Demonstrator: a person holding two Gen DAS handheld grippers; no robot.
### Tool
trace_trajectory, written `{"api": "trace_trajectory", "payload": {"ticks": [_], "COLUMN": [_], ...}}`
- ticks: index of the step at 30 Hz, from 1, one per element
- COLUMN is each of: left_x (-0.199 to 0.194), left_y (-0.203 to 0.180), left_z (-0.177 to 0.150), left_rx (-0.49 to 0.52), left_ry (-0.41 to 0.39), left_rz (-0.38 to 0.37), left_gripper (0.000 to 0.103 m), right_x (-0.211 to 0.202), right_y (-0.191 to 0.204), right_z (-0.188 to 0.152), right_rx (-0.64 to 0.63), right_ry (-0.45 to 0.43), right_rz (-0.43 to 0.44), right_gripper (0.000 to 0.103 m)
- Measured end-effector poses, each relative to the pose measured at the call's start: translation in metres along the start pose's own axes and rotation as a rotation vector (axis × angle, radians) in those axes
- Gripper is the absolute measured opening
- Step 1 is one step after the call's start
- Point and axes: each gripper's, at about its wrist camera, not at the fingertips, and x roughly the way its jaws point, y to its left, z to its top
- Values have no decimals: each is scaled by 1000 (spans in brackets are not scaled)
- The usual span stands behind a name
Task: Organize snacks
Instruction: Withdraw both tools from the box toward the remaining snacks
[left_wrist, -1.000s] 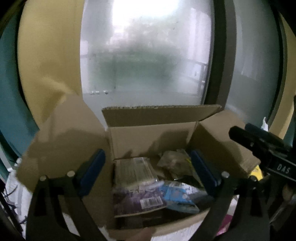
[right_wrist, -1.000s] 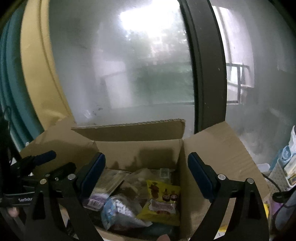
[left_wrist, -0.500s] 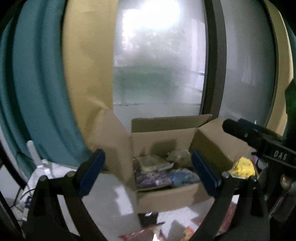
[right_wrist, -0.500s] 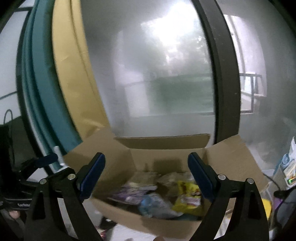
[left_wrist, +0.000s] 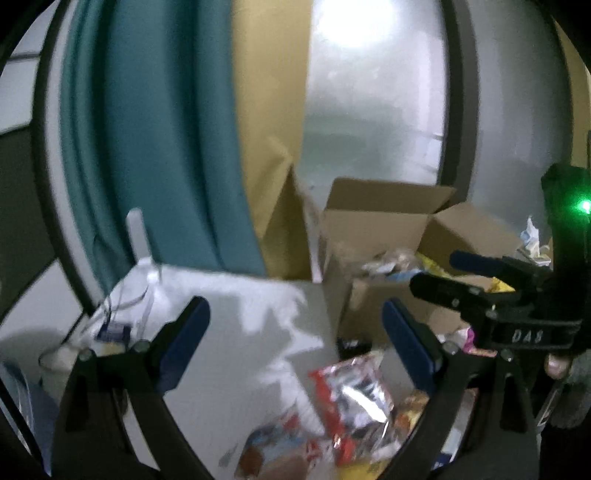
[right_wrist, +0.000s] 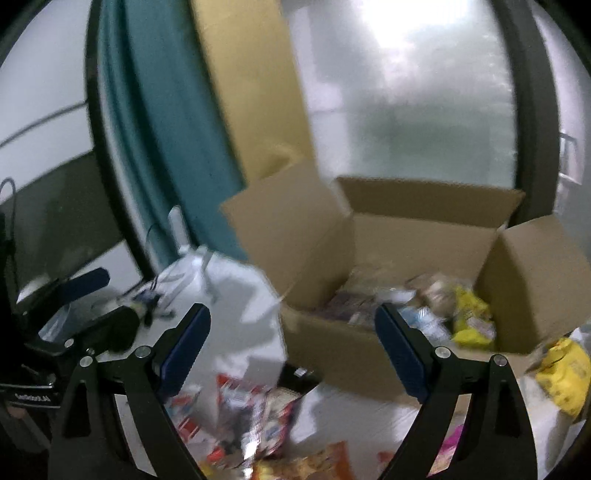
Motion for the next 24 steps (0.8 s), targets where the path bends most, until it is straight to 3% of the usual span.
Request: {"api": "trace_trajectory", "payload": {"ticks": [9, 16, 24], "left_x": [-6, 5, 34], "left_y": [23, 41, 31], "left_z": [-56, -104, -137], "left_rx": [-87, -193, -211], "left_ry": [91, 186, 292], "left_rz": [65, 122, 81], "left_gripper": [95, 95, 95], "right_x": [46, 85, 105], "right_y": [45, 37, 40], "right_z": [-35, -68, -100], "right_rx": [-132, -105, -136], "right_ry": [184, 346, 438], "right_rz": [127, 88, 65], "right_gripper": [92, 92, 92]}}
